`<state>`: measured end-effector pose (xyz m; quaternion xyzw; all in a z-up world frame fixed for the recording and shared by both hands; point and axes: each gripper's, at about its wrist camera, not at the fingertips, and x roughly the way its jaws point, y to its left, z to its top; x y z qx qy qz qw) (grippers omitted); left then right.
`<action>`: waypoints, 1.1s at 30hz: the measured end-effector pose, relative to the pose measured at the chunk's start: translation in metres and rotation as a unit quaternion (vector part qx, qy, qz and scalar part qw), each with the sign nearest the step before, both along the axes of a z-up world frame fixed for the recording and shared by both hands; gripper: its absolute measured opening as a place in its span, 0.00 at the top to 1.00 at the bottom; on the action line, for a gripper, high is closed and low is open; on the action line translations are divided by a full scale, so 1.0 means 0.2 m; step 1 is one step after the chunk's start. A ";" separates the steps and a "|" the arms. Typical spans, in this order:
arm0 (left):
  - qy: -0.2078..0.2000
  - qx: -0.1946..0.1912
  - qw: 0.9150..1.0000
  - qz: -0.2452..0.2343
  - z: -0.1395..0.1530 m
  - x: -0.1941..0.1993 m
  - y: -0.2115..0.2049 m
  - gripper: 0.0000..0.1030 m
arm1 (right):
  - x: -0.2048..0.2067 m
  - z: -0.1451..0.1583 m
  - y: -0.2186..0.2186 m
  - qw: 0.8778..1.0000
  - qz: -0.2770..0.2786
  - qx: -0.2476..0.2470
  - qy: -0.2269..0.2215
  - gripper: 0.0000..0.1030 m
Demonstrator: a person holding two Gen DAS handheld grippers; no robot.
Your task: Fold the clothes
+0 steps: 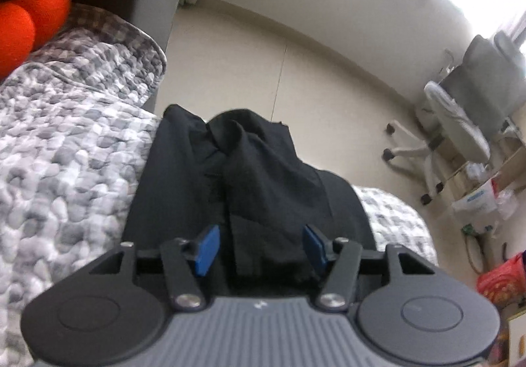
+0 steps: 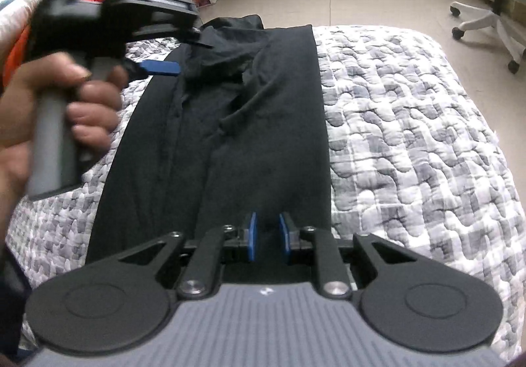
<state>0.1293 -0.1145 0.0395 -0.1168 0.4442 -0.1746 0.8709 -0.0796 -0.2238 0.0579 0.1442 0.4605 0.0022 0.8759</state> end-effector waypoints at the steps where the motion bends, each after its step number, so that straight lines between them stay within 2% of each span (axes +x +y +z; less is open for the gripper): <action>1: 0.000 0.006 1.000 -0.002 -0.01 0.01 -0.01 0.47 | 0.00 0.00 0.00 1.000 0.000 0.001 0.000 0.79; 3: -0.001 0.017 1.000 -0.004 -0.03 0.01 -0.03 0.52 | 0.01 0.00 0.01 1.000 0.001 0.003 -0.001 0.79; 4: -0.007 0.024 1.000 -0.002 -0.03 0.01 -0.03 0.62 | 0.02 0.00 0.01 1.000 0.001 0.002 -0.001 0.79; 5: -0.012 0.030 0.999 -0.005 -0.03 0.02 -0.03 0.79 | 0.02 0.00 0.02 1.000 0.001 0.001 -0.001 0.79; 8: -0.010 0.025 1.000 -0.015 -0.02 0.03 -0.02 0.93 | 0.02 0.00 0.04 1.000 0.004 -0.005 -0.002 0.79; 10: -0.019 0.024 0.999 -0.018 0.00 0.03 -0.02 0.94 | 0.02 0.00 0.05 1.000 0.004 -0.006 -0.003 0.79; 18: -0.054 0.020 0.998 -0.013 0.09 0.03 0.01 0.95 | 0.01 -0.01 0.04 1.000 0.007 -0.015 -0.005 0.81; 20: -0.066 0.038 0.997 -0.009 0.08 0.02 0.01 0.95 | 0.01 -0.01 0.05 1.000 0.007 -0.015 -0.006 0.81; 22: -0.075 0.073 0.994 -0.006 0.05 0.03 0.00 0.95 | 0.01 -0.01 0.05 1.000 0.007 -0.015 -0.006 0.81; 25: -0.079 0.088 0.993 -0.010 0.00 0.03 -0.03 0.92 | 0.01 -0.01 0.04 1.000 0.007 -0.013 -0.007 0.81; 27: -0.079 0.084 0.993 -0.011 -0.01 0.03 -0.03 0.80 | 0.01 -0.01 0.03 1.000 0.006 -0.010 -0.008 0.81; 28: -0.084 0.078 0.993 -0.013 -0.01 0.02 -0.02 0.68 | 0.01 -0.01 0.03 1.000 0.005 -0.009 -0.008 0.81; 29: -0.090 0.073 0.993 -0.015 0.00 0.01 -0.01 0.63 | 0.01 0.00 0.01 1.000 -0.002 -0.004 -0.010 0.81; 33: -0.123 0.090 0.988 -0.019 0.05 -0.03 -0.01 0.59 | 0.01 0.01 -0.06 0.999 -0.029 0.016 -0.018 0.80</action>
